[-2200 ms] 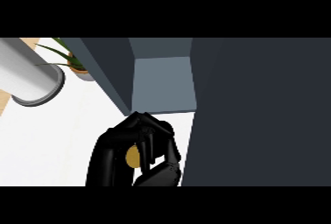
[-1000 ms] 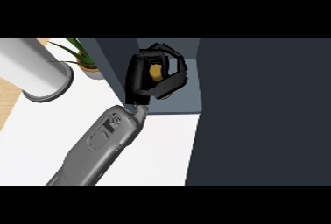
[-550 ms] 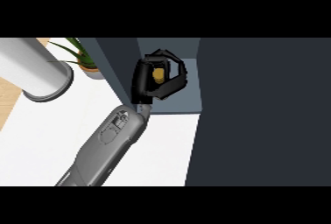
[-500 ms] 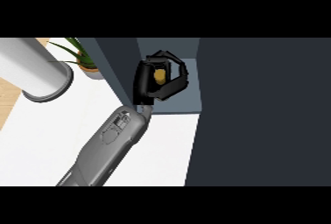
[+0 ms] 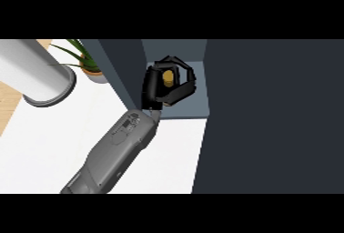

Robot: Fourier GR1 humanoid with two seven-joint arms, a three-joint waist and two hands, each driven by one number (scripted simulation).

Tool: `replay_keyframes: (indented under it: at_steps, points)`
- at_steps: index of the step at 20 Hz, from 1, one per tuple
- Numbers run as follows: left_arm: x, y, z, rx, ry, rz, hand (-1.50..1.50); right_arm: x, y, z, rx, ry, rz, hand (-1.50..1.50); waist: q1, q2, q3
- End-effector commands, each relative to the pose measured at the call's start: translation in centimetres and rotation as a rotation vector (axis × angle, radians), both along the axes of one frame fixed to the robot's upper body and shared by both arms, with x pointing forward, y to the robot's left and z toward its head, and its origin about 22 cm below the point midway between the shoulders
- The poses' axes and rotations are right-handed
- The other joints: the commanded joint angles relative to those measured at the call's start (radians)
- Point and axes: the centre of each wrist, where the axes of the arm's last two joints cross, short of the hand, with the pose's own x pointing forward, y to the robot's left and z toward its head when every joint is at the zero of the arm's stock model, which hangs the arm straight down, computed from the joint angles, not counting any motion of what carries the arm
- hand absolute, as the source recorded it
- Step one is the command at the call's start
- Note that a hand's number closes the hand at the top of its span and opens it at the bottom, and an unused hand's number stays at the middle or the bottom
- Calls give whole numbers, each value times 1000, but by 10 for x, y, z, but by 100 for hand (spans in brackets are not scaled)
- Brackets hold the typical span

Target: Pick up the wine, place it into the cabinet and close the cabinet

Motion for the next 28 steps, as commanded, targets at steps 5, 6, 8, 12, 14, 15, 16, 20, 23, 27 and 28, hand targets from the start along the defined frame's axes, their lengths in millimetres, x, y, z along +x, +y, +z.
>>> replay_keyframes:
  at_steps: [5,6,8,12,14,15,16,20,23,27,28]
  points:
    - [-5,14,-52,122,79,46,150,-27,-1,2,17,-15,77,-150,-19,7,-1]
    - [2,17,-50,144,86,56,150,-12,5,6,45,-29,85,-150,-13,11,-2]
    - [8,23,-48,134,71,72,150,-16,-1,-7,22,-14,59,-150,-4,10,0]
    - [3,15,-52,117,73,120,150,-7,8,7,26,-14,91,-150,-27,12,-2]
    - [4,28,-61,83,63,114,150,-9,2,9,-2,-27,64,-150,-13,10,-2]
    - [16,26,-50,76,52,124,150,-16,4,3,27,-28,92,-150,-27,14,-2]
    - [14,27,-53,80,50,126,150,-19,5,7,14,-24,85,-150,-18,9,-2]
    - [20,41,-59,-30,82,146,150,-18,4,5,18,-27,109,-150,-47,20,-2]
    - [29,42,-53,-33,98,159,150,-8,11,9,24,-30,115,-150,-24,18,-2]
    - [31,42,-55,-10,112,182,150,-13,6,7,36,-16,117,-150,-37,16,-1]
    - [41,40,-41,-26,99,170,150,-7,6,3,29,-33,100,-150,-29,21,-1]
